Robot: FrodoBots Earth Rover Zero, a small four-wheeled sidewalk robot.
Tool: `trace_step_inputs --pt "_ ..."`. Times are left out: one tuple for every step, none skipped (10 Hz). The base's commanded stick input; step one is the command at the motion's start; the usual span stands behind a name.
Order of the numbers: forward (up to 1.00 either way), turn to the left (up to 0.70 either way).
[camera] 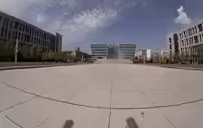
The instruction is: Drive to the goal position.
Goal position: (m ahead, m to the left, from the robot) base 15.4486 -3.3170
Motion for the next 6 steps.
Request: trace_step_inputs --pt "0.7 0.0" --pt "0.7 0.0" --pt "0.7 0.0" --pt "0.7 0.0" --pt "0.7 0.0" --pt "0.7 0.0"
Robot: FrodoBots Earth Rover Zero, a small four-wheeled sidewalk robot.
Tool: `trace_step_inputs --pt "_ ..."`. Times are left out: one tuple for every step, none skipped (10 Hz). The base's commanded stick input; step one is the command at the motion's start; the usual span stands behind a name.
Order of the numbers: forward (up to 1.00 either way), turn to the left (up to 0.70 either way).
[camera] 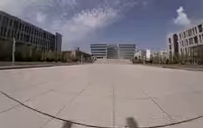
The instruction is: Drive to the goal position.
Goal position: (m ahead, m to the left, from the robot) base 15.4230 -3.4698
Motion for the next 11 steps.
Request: trace_step_inputs --pt "0.7 0.0" --pt "0.7 0.0" --pt "0.7 0.0" --pt "0.7 0.0" --pt "0.7 0.0" --pt "0.7 0.0" --pt "0.7 0.0" --pt "0.7 0.0" --pt "0.7 0.0" --pt "0.7 -0.07" --pt "0.7 -0.2"
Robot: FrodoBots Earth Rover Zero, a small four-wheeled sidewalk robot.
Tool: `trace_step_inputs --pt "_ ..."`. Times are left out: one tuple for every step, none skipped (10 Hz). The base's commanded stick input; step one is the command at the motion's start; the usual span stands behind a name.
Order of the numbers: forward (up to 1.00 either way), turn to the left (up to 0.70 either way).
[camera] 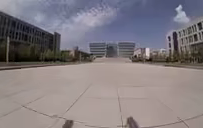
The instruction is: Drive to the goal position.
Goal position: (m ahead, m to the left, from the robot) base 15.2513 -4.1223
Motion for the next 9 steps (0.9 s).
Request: trace_step_inputs --pt "0.7 -0.03" --pt "0.7 0.0" --pt "0.7 0.0" --pt "0.7 0.0" --pt "0.7 0.0" --pt "0.7 0.0" --pt "0.7 0.0" --pt "0.7 -0.03" --pt "0.7 -0.2"
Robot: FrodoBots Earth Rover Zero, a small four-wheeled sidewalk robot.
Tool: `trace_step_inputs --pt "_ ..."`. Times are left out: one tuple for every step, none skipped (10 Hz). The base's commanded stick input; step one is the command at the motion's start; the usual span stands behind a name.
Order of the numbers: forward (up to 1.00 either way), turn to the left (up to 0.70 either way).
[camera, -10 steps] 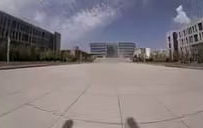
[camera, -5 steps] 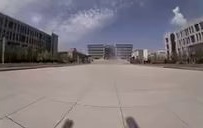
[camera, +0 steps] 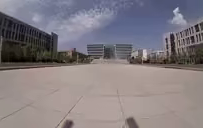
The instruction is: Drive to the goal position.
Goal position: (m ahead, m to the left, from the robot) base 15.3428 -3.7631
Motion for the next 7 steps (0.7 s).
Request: trace_step_inputs --pt "0.7 -0.27" --pt "0.7 -0.16" --pt "0.7 -0.06" --pt "0.7 0.0" --pt "0.7 0.0" --pt "0.7 0.0" --pt "0.7 0.0"
